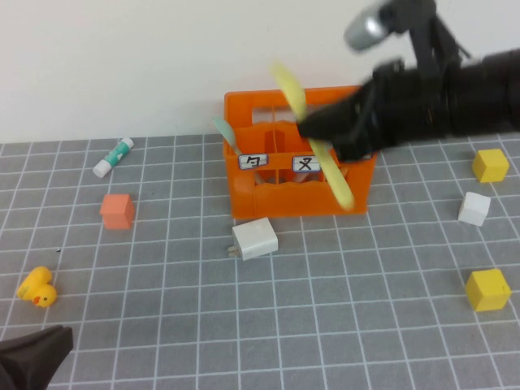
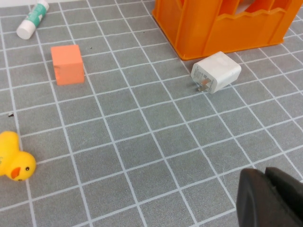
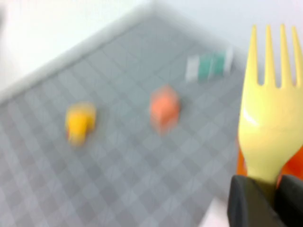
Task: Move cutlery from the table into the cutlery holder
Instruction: Place the fork on the box
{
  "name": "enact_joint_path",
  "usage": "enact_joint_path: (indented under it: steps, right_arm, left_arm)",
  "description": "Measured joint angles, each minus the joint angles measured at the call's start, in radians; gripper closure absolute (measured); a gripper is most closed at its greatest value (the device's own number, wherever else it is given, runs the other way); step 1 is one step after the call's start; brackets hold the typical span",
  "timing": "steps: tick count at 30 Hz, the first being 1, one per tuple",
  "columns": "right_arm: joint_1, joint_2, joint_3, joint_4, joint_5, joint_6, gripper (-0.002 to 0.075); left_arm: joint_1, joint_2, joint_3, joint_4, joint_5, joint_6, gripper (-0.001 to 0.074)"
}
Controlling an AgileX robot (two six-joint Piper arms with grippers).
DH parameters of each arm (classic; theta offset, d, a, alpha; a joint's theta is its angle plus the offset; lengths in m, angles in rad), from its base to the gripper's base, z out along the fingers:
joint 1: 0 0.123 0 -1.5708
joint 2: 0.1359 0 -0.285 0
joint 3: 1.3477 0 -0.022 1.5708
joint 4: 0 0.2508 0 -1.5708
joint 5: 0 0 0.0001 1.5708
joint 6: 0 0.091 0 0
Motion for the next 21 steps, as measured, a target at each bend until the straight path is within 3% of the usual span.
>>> enact_joint_path:
  steps: [8, 21]
  right_arm:
    - [0.0, 0.032, 0.0, 0.627, -0.26, -0.632, 0.0622]
    - [0.0, 0.27, -0.125, 0.727, -0.308, -0.812, 0.0622]
  left_arm:
    - [0.0, 0.0, 0.0, 0.0, 0.0, 0.0, 0.0736]
    - [0.0, 0.0, 0.0, -0.001, 0.0, 0.0, 0.0736]
